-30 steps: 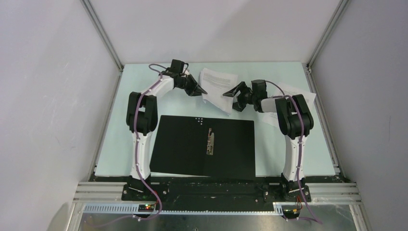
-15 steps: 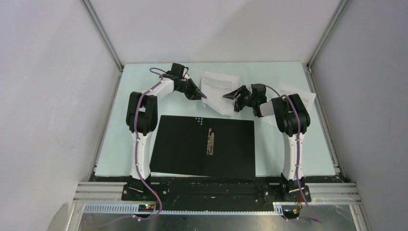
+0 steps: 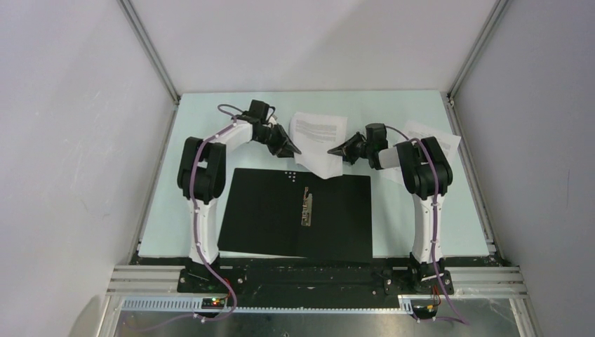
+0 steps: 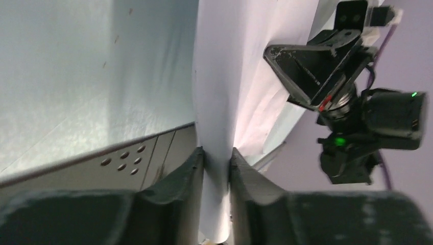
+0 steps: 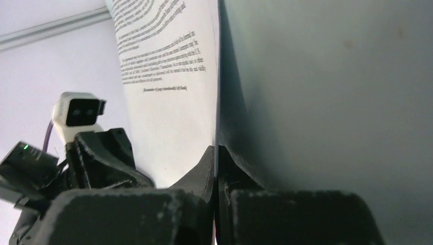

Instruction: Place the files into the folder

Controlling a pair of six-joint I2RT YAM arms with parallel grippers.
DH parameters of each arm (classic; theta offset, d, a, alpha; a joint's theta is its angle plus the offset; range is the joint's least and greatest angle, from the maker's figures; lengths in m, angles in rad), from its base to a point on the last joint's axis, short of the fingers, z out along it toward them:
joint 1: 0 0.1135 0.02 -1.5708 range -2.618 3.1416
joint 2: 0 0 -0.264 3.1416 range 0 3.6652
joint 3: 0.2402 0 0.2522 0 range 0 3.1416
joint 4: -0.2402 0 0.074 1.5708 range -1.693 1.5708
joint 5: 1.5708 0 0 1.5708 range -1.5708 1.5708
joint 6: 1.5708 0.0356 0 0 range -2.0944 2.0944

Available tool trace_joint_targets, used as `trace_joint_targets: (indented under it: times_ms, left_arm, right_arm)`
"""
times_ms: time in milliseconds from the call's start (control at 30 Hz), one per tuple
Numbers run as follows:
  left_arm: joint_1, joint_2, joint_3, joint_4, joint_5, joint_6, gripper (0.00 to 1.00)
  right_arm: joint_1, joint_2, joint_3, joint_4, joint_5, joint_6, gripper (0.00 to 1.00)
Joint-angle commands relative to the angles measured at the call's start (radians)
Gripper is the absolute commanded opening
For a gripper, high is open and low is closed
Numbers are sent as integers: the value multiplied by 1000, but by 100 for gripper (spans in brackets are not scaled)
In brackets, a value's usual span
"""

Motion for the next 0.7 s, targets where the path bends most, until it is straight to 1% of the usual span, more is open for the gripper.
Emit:
trace_joint_targets:
  times_ms: [0,33,67,100,133,167,200,233,267,300,333,367,400,433,467,500,567,633,667]
  left_arm:
    - [-6,-191,-84,5,-82,89,35]
    - [-7,-251,-104,3,-135,97,49]
    - [-10,-286,-147,3,-163,117,55]
    - [-21,-356,-169,1,-226,126,65]
    - [-29,-391,-218,-1,-258,144,68]
    - [-48,-461,-242,-3,-328,151,74]
    - [-59,-495,-296,-3,-361,160,76]
    - [-83,-558,-324,-3,-427,160,78]
    - [-107,-584,-376,-2,-481,154,79]
    - [-119,-631,-427,-2,-504,143,79]
    - [-140,-651,-451,-1,-537,137,79]
    - [-149,-679,-493,0,-553,126,78]
    - [-166,-691,-514,7,-580,120,77]
    - [-174,-709,-554,14,-590,109,76]
    - [-189,-716,-574,33,-598,102,74]
    - [-195,-723,-607,45,-595,91,73]
    - [-220,-719,-643,75,-579,81,70]
    - [-247,-709,-659,90,-577,76,67]
    - [-261,-704,-665,99,-576,73,66]
  right_arm:
    - [11,-160,28,-160,8,-90,0]
    - [13,-184,29,-223,-8,-99,0]
    - [12,-241,22,-261,-14,-120,0]
    - [13,-273,13,-320,-27,-130,0]
    - [12,-347,-22,-340,-35,-144,0]
    - [10,-385,-44,-371,-49,-151,0]
    - [10,-471,-96,-389,-52,-158,0]
    - [11,-516,-124,-432,-49,-175,0]
    - [14,-598,-188,-463,-36,-187,0]
    - [21,-641,-265,-520,-23,-215,0]
    - [24,-722,-309,-574,14,-230,0]
    - [31,-766,-395,-598,38,-257,0]
    - [35,-841,-438,-649,95,-272,0]
    - [36,-874,-519,-673,124,-304,0]
    - [37,-930,-554,-711,189,-318,0]
    - [38,-950,-621,-722,215,-341,0]
    - [45,-986,-698,-742,283,-358,0]
    - [66,-1001,-741,-769,370,-365,0]
    - [87,-1010,-748,-795,439,-366,0]
